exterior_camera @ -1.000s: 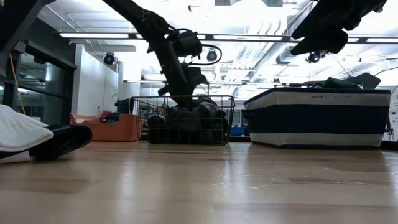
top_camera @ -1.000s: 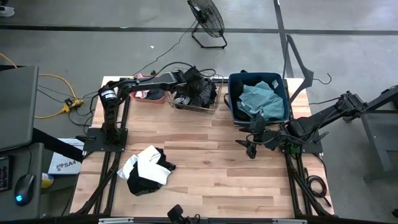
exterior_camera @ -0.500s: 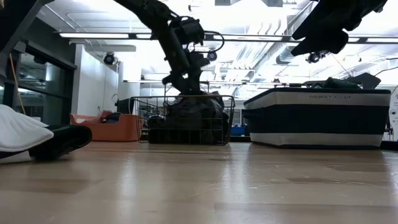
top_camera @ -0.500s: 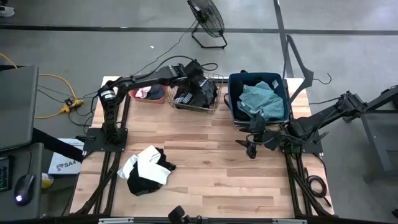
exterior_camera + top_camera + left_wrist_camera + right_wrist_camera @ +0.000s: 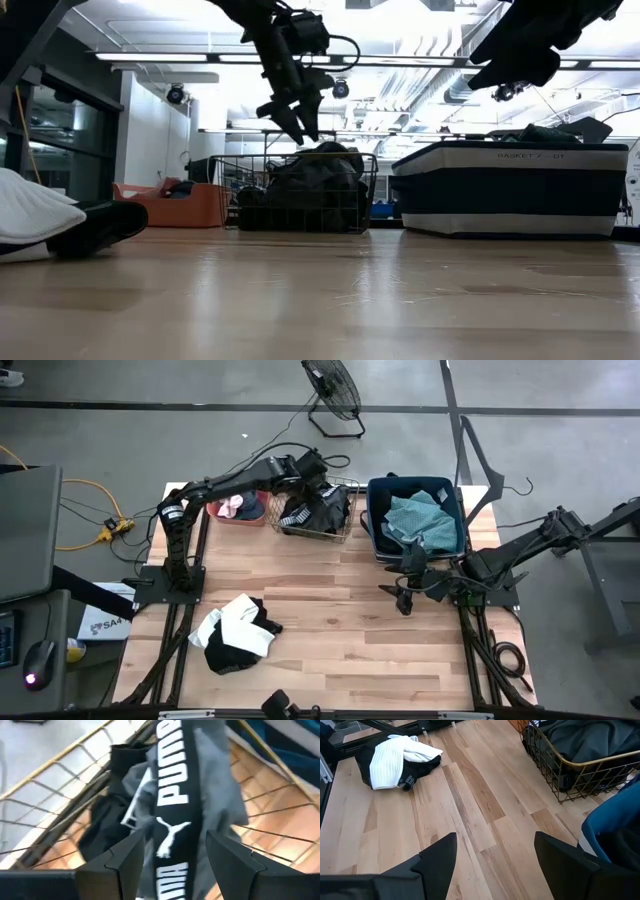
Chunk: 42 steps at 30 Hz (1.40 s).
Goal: Pick & Place Cloths
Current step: Put the gray boxer into the gold wire basket
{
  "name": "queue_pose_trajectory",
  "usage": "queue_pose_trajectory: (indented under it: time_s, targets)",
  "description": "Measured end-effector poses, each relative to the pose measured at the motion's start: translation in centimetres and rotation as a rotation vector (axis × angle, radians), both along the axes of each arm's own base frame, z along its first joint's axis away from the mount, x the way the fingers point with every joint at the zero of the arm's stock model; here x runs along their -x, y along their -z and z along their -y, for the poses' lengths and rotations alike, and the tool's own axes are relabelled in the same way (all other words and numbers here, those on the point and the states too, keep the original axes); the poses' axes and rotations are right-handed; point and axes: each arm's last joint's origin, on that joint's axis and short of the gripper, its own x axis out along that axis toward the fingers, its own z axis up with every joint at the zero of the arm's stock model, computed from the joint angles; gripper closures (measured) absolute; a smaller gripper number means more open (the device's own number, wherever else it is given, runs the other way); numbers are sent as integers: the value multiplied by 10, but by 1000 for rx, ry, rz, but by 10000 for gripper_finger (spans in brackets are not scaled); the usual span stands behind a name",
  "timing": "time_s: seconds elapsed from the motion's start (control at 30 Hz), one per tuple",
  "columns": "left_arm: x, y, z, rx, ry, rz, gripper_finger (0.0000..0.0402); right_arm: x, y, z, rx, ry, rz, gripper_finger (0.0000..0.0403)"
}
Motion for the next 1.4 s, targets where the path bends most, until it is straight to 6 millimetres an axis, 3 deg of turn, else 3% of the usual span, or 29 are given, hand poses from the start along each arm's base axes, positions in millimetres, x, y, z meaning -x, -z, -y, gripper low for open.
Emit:
queue_pose_trajectory:
  time_s: [0.23, 0.37, 0.5, 0.77, 1.03, 1.2, 1.4]
  targets:
    - [-10, -8, -4, -73, 44, 115, 216, 0, 0, 0, 4, 3, 0, 144]
    - [-23, -8, -3, -118, 74, 223, 292, 0, 0, 0, 3, 3, 0, 144]
    - [-35, 5, -11, -137, 62, 250, 387, 0, 0, 0, 3, 3, 1, 144]
    - [-56, 40, -22, -118, 0, 275, 399, 1, 1, 0, 9, 2, -11, 144]
    - [-53, 72, -22, -41, -28, 94, 401, 1, 1, 0, 9, 3, -15, 144]
    - [-50, 74, -21, -41, -34, 40, 401, 1, 1, 0, 8, 4, -15, 144]
    - [-45, 60, -18, -60, -14, 47, 397, 1, 1, 0, -4, 11, -13, 144]
